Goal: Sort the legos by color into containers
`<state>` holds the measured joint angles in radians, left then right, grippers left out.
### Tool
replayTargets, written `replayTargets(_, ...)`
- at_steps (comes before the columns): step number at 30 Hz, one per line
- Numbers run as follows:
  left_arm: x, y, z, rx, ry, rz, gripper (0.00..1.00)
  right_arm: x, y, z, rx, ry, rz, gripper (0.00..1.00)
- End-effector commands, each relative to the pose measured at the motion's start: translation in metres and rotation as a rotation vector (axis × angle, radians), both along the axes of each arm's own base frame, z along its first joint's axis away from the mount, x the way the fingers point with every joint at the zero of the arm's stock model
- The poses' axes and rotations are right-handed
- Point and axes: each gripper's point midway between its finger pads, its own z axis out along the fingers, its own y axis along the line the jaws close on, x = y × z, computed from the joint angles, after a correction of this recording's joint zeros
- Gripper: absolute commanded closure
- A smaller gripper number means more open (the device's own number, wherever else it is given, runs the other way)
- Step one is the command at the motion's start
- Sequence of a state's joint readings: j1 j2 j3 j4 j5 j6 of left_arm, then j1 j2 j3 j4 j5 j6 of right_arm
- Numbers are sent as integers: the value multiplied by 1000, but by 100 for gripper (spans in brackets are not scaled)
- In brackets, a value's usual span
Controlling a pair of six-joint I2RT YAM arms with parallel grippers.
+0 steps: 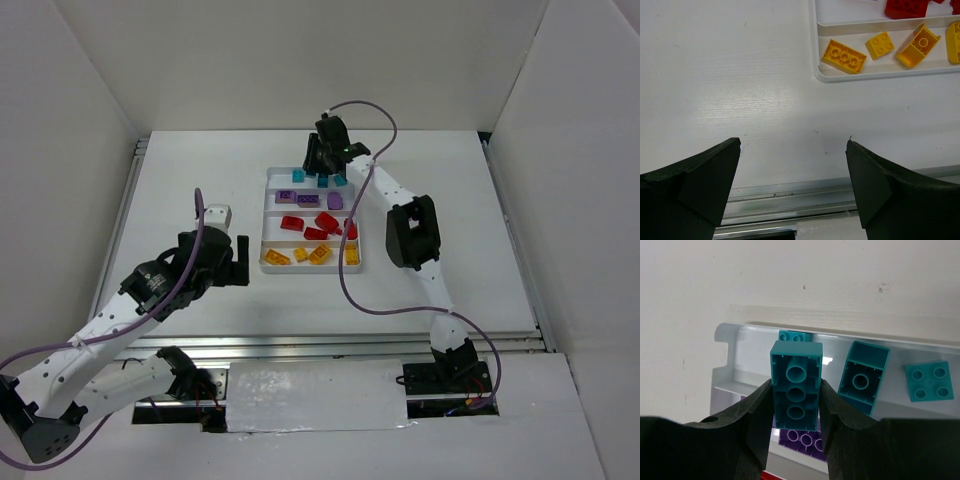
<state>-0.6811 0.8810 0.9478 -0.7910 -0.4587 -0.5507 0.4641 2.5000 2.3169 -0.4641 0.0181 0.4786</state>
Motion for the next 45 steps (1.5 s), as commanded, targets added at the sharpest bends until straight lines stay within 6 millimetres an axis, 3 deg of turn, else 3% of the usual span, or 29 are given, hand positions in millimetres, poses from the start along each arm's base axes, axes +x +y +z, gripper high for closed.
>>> replayTargets(1,3,-2,7,-16,-29,-12,1,13,4,16,14,-66,19,67)
replayTargets(8,2,-3,10,-33,-45,-23,0,15,5,16,8,-72,27,45)
replayTargets(15,1,-3,11,-36,-49,-25,1,11,8,26,-3,-90,37,39)
replayTargets(18,1,-2,13,-37,-54,-20,0,7,8,54,16,-121,43,38)
replayTargets(20,2,1,15,-37,-64,-2,0,-2,4,89,38,-159,42,38)
replayTargets(21,2,3,15,-34,-64,5,0,-10,0,128,66,-211,44,38)
replayTargets(23,3,10,17,-23,-77,48,0,-26,-9,145,63,-219,41,37)
replayTargets(24,3,14,18,-15,-80,70,1,-41,-20,187,71,-278,27,17)
replayTargets(25,4,20,19,-15,-83,106,0,-53,-32,180,42,-255,11,16)
replayTargets(26,7,30,21,8,-104,158,1,-75,-47,220,47,-308,-11,7)
replayTargets(27,6,37,23,19,-103,191,1,-86,-59,224,32,-308,-35,0)
replayTargets(28,8,46,24,16,-110,244,0,-102,-75,201,-17,-261,-67,0)
replayTargets(29,9,54,25,22,-112,278,1,-115,-87,204,-28,-266,-86,0)
replayTargets(30,9,62,29,21,-128,317,0,-143,-103,235,-1,-319,-104,0)
replayTargets(31,9,74,31,18,-132,372,1,-162,-120,206,-49,-262,-137,0)
replayTargets(36,4,106,52,-32,-228,502,1,-268,-188,210,-56,-270,-230,0)
replayTargets(38,2,116,59,-43,-262,545,1,-298,-214,205,-78,-244,-299,0)
replayTargets(39,-2,120,64,-54,-286,555,1,-319,-226,213,-52,-278,-309,0)
replayTargets(41,-8,126,71,-64,-322,574,0,-351,-240,223,-4,-311,-307,0)
replayTargets(45,-16,131,80,-59,-353,569,0,-396,-249,232,37,-343,-235,1)
